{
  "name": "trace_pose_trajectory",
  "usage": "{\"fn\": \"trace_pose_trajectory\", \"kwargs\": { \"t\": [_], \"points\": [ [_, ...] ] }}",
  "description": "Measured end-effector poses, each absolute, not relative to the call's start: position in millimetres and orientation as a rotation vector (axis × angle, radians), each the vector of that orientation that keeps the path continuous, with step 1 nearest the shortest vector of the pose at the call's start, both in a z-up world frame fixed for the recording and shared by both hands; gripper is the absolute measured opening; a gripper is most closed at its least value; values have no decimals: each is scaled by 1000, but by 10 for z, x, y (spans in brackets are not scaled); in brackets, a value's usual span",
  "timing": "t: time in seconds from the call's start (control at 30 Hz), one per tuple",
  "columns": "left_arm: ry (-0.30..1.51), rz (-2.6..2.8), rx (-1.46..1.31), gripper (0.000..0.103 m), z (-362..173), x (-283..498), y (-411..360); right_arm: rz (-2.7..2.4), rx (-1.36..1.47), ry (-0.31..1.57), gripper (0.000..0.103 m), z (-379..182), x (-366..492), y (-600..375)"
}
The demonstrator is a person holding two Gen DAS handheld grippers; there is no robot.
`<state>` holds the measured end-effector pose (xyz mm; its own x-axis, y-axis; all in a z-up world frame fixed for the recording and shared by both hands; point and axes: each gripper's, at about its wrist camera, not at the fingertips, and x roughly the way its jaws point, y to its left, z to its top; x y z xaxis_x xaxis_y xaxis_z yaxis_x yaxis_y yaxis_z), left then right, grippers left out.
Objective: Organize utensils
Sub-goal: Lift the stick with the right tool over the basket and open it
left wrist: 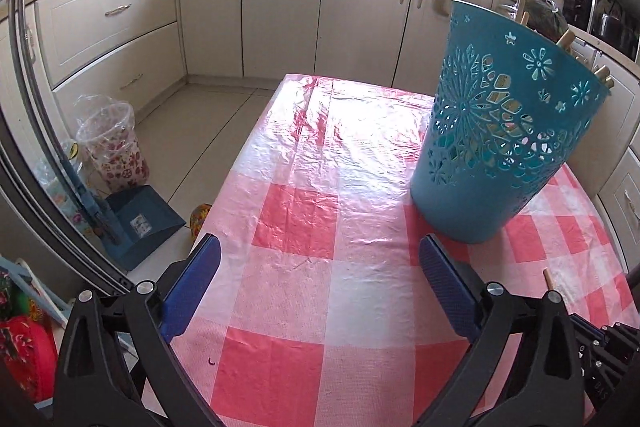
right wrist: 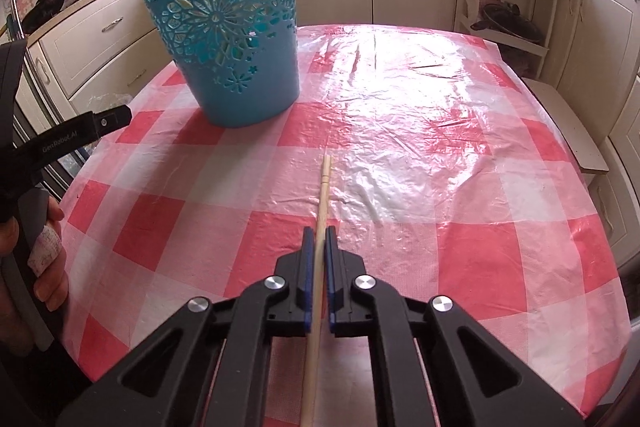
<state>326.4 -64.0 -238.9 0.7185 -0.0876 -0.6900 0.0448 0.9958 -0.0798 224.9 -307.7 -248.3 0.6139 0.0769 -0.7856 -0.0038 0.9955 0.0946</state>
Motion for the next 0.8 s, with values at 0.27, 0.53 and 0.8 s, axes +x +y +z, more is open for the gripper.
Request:
{"fn": "trace_pose_trajectory", "kwargs": {
  "t": [0.27,0.53,0.8],
  "points": [
    [809,-75,-18,95,-2442,3323,-724,45,44,920,6,-2468,2249,-3025],
    [835,-90,-9,95,-2469,3353,-762,70,73,924,6,-2474,2223,-3006],
    [872,-100,8,95,-2518,3395,-813,121,212,918,6,-2421,2206,-3141]
  ]
}}
